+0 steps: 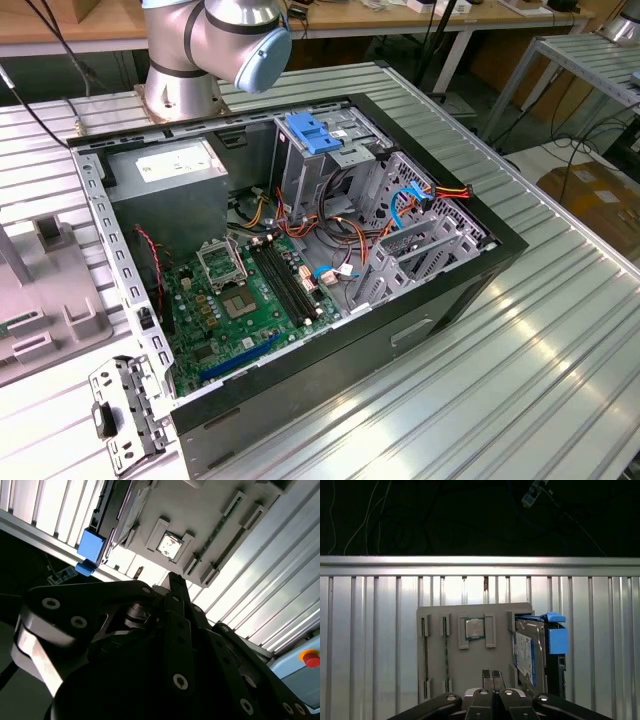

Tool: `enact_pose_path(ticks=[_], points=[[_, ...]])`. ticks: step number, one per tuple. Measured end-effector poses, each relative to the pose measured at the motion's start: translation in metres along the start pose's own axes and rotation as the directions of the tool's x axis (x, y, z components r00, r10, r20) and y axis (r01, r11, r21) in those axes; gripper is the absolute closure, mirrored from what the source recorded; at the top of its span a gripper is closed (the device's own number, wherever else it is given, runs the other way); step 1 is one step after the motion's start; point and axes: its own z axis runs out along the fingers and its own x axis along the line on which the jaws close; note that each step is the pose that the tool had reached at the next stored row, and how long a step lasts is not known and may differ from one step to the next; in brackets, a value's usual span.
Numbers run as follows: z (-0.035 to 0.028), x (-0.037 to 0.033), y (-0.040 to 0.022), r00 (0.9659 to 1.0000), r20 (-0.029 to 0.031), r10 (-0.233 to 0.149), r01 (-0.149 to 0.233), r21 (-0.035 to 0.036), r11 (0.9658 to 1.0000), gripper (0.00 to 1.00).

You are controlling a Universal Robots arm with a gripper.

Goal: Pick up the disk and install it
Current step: 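Pick up the disk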

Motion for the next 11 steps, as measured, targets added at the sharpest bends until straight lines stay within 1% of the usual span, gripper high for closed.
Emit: enact_pose_path(ticks=[1, 2, 3, 4, 5, 6, 11], points=[[0.0000, 0.0000, 0.0000, 1.0000, 0.0000, 0.000, 0.000, 0.0001, 1.0000, 0.89], [0.0003, 0.0000, 0.0001, 1.0000, 0.0009, 0.000, 0.000, 0.0108, 0.9999, 0.89], [0.0003, 0.0000, 0.0001, 1.0000, 0.0011, -0.001, 0.001, 0.0244, 0.9997, 0.89], [0.0002, 0.0000, 0.0002, 1.0000, 0.0012, -0.001, 0.001, 0.0362, 0.9993, 0.89], [0.0003, 0.0000, 0.0006, 1.0000, 0.0015, -0.002, 0.001, 0.0567, 0.9984, 0.89], [0.0004, 0.0000, 0.0005, 1.0000, 0.0016, -0.002, 0.001, 0.0585, 0.9983, 0.89], [0.0003, 0.0000, 0.0006, 1.0000, 0.0015, -0.002, 0.002, 0.0608, 0.9981, 0.89]])
